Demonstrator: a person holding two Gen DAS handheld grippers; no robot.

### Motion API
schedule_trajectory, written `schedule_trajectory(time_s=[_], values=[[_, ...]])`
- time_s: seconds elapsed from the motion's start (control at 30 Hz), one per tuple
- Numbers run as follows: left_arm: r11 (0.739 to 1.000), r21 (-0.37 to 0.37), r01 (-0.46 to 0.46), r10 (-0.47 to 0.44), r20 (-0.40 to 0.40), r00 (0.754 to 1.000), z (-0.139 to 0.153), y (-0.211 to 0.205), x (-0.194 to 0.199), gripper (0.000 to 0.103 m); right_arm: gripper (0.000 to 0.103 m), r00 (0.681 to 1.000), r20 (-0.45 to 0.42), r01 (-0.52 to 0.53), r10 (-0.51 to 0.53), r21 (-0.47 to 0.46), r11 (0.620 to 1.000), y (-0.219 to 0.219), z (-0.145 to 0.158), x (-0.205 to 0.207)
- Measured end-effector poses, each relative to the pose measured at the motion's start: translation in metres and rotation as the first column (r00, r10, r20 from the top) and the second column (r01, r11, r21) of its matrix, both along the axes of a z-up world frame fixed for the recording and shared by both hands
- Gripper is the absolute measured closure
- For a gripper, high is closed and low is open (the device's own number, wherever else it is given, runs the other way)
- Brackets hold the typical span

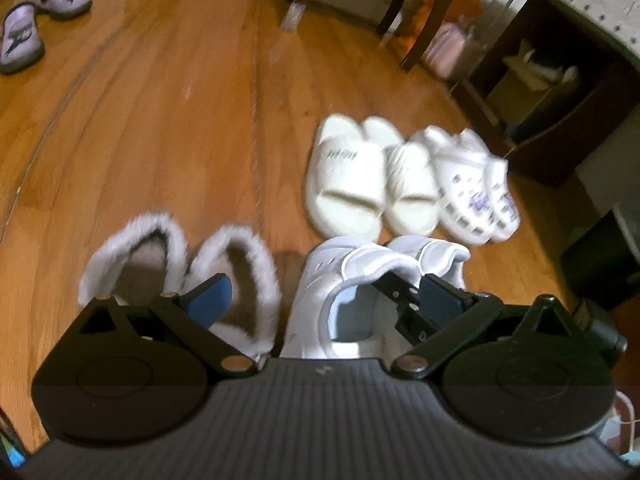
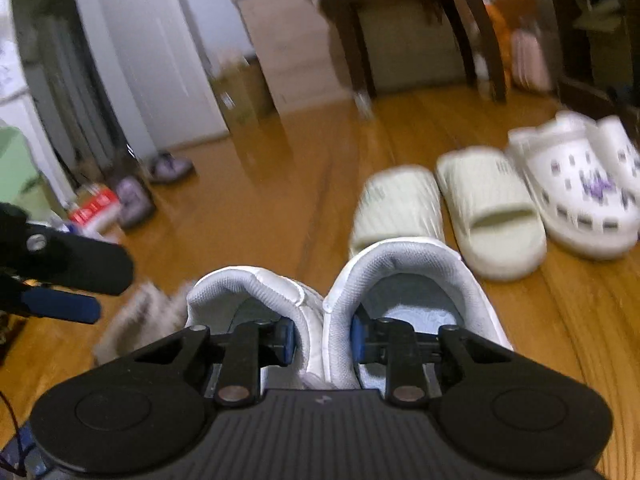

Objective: Organize scattered shoes

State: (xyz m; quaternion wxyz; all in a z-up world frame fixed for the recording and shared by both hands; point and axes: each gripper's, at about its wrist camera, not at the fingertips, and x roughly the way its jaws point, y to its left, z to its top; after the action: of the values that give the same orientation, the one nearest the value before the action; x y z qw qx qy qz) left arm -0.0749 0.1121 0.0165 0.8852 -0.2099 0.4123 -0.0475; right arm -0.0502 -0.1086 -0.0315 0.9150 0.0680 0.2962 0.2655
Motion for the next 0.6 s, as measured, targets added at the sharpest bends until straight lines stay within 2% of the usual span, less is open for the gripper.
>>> schedule_trajectory(time_s=[0.1, 0.17, 0.23, 0.27, 0.33, 0.4, 0.47, 0.53, 0.6], values=[[0.995, 0.073, 0.064, -0.065, 0.011, 0.998, 0.019, -0.012, 0.021, 0.001, 0.077, 0.999, 0.032, -0.009, 0.007, 0.073, 0.997, -0.008, 0.02, 0.014], [0.985, 0.117, 0.124, -0.123, -0.014, 0.992, 0.029, -0.022, 0.045, 0.0, 0.077, 0.999, 0.036, -0.004, 0.001, 0.093, 0.996, -0.012, 0.029, 0.03], [0.983, 0.057, 0.173, -0.169, -0.074, 0.983, 0.029, -0.025, 0.076, 0.0, 0.077, 1.0, 0.014, 0.006, -0.008, 0.094, 0.996, -0.015, 0.035, 0.048], [0.977, 0.007, 0.214, -0.212, -0.11, 0.971, 0.025, -0.025, 0.097, 0.0, 0.076, 1.0, -0.002, 0.014, -0.014, 0.094, 0.995, -0.017, 0.039, 0.06], [0.964, -0.008, 0.266, -0.264, -0.172, 0.949, 0.021, -0.026, 0.133, 0.0, 0.076, 0.999, -0.02, 0.027, -0.025, 0.093, 0.995, -0.02, 0.043, 0.077], [0.949, 0.047, 0.312, -0.296, -0.211, 0.931, 0.026, -0.026, 0.161, 0.0, 0.076, 0.999, -0.015, 0.041, -0.04, 0.081, 0.996, -0.02, 0.047, 0.089], [0.918, 0.084, 0.388, -0.354, -0.269, 0.896, 0.035, -0.029, 0.189, 0.0, 0.076, 0.998, -0.033, 0.063, -0.06, 0.09, 0.994, -0.021, 0.052, 0.104], [0.902, 0.104, 0.419, -0.368, -0.321, 0.873, 0.043, -0.029, 0.198, 0.0, 0.076, 0.997, -0.048, 0.071, -0.066, 0.098, 0.993, -0.022, 0.056, 0.116], [0.885, 0.144, 0.443, -0.355, -0.407, 0.842, 0.055, -0.024, 0.202, 0.001, 0.076, 0.997, -0.057, 0.057, -0.052, 0.094, 0.994, -0.018, 0.061, 0.119]])
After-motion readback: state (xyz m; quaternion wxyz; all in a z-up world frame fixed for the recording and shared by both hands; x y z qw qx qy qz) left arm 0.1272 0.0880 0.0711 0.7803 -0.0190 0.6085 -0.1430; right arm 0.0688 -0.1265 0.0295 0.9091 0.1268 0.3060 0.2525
